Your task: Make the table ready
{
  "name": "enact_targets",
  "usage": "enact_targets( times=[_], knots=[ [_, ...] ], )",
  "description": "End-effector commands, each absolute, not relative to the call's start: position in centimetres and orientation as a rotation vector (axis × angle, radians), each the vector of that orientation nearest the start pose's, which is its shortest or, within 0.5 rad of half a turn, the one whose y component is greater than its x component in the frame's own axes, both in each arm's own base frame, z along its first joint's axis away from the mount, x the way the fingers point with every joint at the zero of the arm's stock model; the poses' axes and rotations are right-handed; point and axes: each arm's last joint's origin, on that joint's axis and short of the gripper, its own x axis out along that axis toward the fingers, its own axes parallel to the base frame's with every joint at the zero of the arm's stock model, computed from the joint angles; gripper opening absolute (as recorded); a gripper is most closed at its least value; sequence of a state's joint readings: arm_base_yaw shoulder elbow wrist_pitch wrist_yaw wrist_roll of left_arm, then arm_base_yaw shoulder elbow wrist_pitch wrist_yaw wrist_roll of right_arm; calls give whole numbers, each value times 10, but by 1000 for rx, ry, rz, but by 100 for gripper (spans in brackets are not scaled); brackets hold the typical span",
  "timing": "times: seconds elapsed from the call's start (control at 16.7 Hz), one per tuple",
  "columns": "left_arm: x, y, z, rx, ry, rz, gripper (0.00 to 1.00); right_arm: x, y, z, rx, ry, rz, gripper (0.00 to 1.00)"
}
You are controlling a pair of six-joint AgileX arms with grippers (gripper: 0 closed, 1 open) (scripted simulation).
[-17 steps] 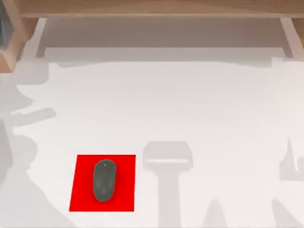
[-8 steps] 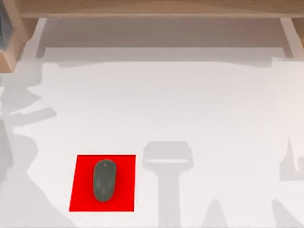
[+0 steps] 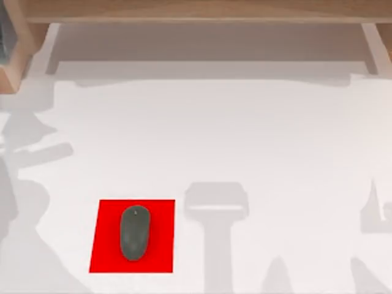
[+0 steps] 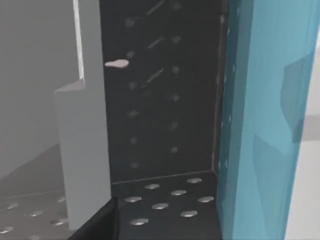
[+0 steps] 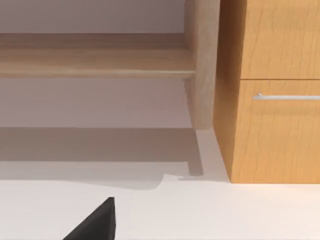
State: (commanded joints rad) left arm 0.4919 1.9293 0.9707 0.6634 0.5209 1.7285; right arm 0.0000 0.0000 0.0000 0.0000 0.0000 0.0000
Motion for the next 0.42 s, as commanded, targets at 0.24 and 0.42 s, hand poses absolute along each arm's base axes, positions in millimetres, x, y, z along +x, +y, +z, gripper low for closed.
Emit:
enact_targets(
  times=[0.24, 0.42],
  knots=[
    [332, 178, 155, 1568, 168, -213, 100, 106, -1, 160, 0, 0, 0, 100],
    [317, 178, 149, 1563, 179, -226, 100, 106, -1, 160, 0, 0, 0, 100]
  ],
)
